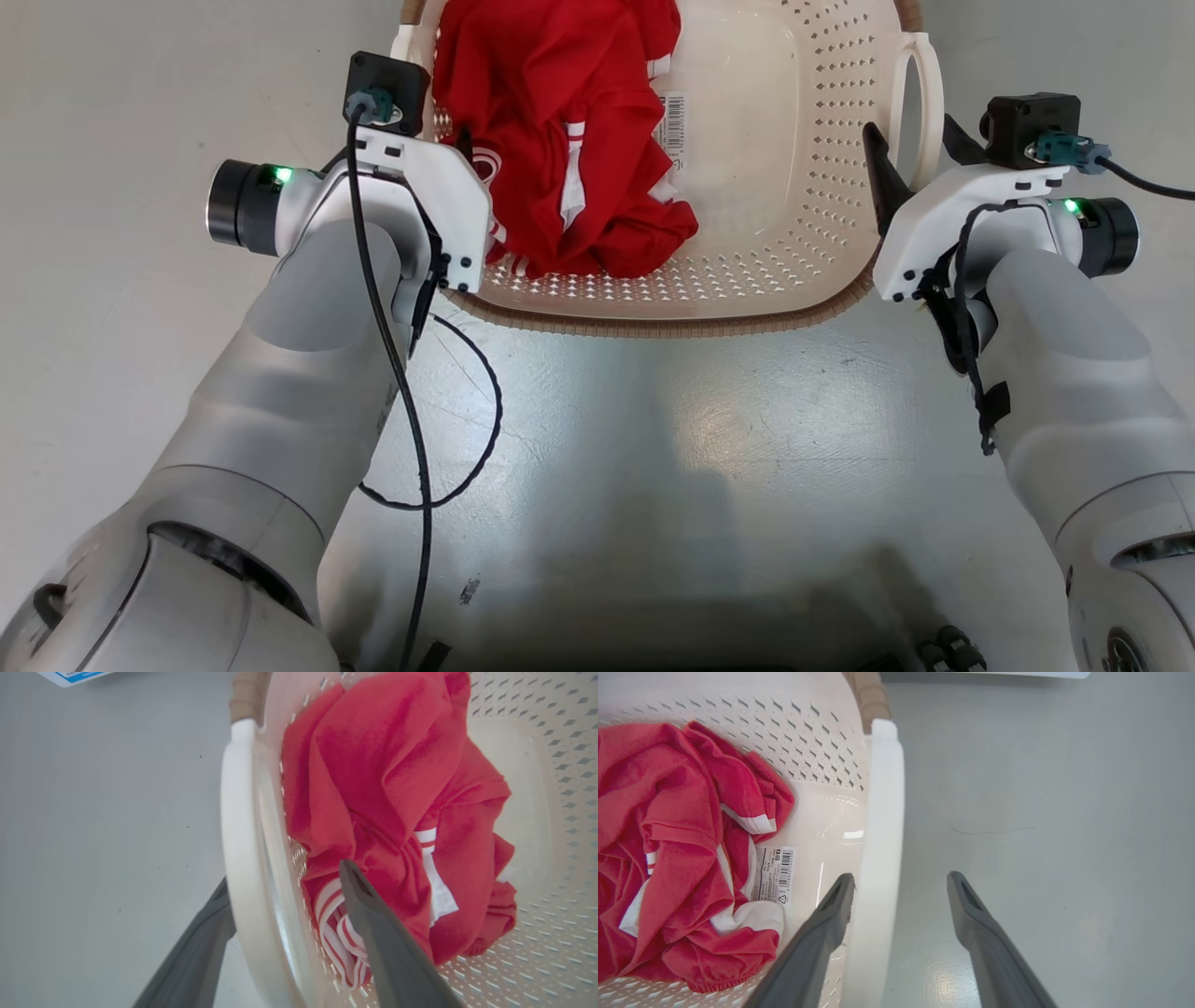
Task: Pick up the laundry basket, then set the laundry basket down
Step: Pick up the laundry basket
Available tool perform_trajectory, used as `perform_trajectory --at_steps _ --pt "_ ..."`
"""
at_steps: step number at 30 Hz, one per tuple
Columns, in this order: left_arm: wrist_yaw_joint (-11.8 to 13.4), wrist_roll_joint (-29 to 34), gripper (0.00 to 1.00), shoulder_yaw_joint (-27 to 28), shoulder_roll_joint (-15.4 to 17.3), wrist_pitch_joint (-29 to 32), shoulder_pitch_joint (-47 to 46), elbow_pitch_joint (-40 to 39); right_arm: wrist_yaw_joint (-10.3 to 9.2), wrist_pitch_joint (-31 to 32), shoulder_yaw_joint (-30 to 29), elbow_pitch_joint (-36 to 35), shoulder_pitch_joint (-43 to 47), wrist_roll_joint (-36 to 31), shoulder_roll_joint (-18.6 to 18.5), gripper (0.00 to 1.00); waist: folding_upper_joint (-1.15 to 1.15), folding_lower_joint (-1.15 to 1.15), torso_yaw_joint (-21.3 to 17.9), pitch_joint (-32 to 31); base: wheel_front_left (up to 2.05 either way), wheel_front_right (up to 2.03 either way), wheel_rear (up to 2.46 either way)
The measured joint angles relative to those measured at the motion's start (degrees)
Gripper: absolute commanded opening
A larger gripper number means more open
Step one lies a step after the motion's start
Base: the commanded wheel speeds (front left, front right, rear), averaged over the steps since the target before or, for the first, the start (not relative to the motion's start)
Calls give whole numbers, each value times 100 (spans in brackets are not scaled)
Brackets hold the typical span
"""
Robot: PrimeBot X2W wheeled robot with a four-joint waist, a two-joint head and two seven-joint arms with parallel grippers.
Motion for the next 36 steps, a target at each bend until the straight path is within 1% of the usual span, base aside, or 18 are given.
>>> perform_trajectory --at_steps 3,4,5,6,7,8,18,29,36 --pt "3 -58 100 -37 -1 1 -1 0 0 0 55 1 0 48 -1 100 0 0 -8 1 0 0 0" --pt "3 -79 96 -52 0 1 -1 0 0 0 73 1 0 48 -1 96 0 0 -10 2 0 0 0" --pt "3 -99 93 -69 0 1 -1 0 0 -1 94 1 0 51 -1 80 0 0 -11 4 0 0 0" --pt "3 -114 73 -86 0 2 -1 0 0 -1 115 1 0 55 -1 36 0 0 -11 6 0 0 0" --pt "3 -131 29 -110 0 25 -2 0 0 -1 136 1 0 80 -1 0 0 0 -11 7 0 0 0" --pt "3 -136 0 -138 0 58 -2 1 4 -1 166 1 0 104 -1 0 0 0 -6 7 0 0 0" --pt "51 -331 0 -260 -1 53 1 -48 16 0 398 15 9 409 -1 0 0 0 28 -90 0 0 0" --pt "159 -690 0 -466 12 109 377 -176 15 138 850 18 282 756 -21 0 0 0 39 -544 0 0 0" --pt "246 -917 0 -578 9 151 751 -233 10 368 896 9 623 743 -14 0 0 0 32 -945 0 0 0"
